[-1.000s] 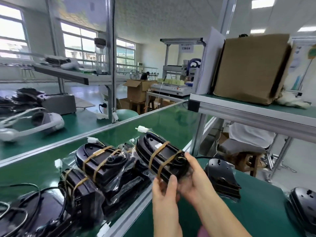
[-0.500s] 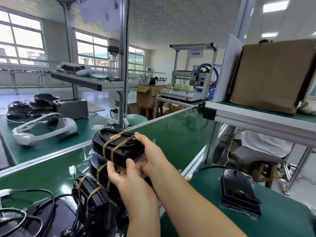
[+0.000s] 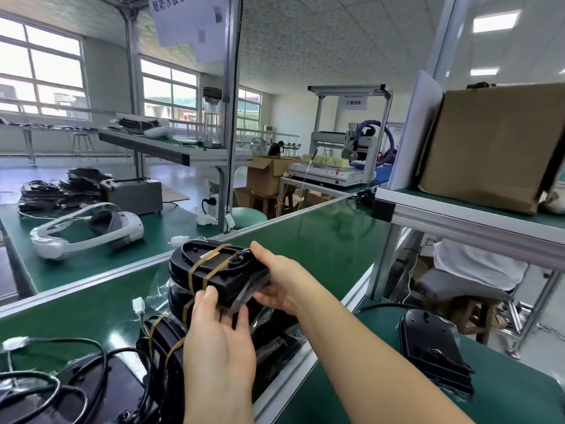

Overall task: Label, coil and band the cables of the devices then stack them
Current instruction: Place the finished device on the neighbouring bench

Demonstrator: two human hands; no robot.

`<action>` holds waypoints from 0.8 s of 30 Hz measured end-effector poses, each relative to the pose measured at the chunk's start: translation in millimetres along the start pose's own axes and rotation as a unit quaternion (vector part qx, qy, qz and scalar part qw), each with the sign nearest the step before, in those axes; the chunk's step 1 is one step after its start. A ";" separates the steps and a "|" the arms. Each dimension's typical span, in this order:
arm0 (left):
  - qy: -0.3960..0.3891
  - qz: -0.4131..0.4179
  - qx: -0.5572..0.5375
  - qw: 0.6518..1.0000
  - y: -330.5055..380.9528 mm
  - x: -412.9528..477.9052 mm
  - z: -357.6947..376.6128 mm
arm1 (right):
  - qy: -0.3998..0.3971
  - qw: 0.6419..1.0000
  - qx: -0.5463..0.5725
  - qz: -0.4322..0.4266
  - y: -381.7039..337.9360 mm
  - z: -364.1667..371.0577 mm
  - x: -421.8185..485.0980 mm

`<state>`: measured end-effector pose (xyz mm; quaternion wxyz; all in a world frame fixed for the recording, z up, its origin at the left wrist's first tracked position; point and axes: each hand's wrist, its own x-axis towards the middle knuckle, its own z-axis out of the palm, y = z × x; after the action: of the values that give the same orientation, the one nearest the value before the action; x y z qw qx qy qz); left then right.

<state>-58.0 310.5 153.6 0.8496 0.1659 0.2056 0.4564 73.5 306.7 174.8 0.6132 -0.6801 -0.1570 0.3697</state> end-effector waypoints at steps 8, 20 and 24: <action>-0.070 0.057 0.166 0.982 -8.9 3.6 18.8 | 0.028 0.983 0.184 0.009 4.0 -18.2 15.9; -0.175 0.046 0.473 0.862 -73.8 3.5 38.6 | 0.079 0.967 0.243 -0.011 31.0 -82.8 56.1; -0.157 0.021 0.482 0.862 -86.9 4.5 28.9 | 0.073 0.979 0.188 -0.012 40.8 -83.2 60.1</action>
<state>20.2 265.6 136.8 0.6754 0.6279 0.2605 0.2858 162.3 279.0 115.2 0.7443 -0.5759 -0.0481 0.3347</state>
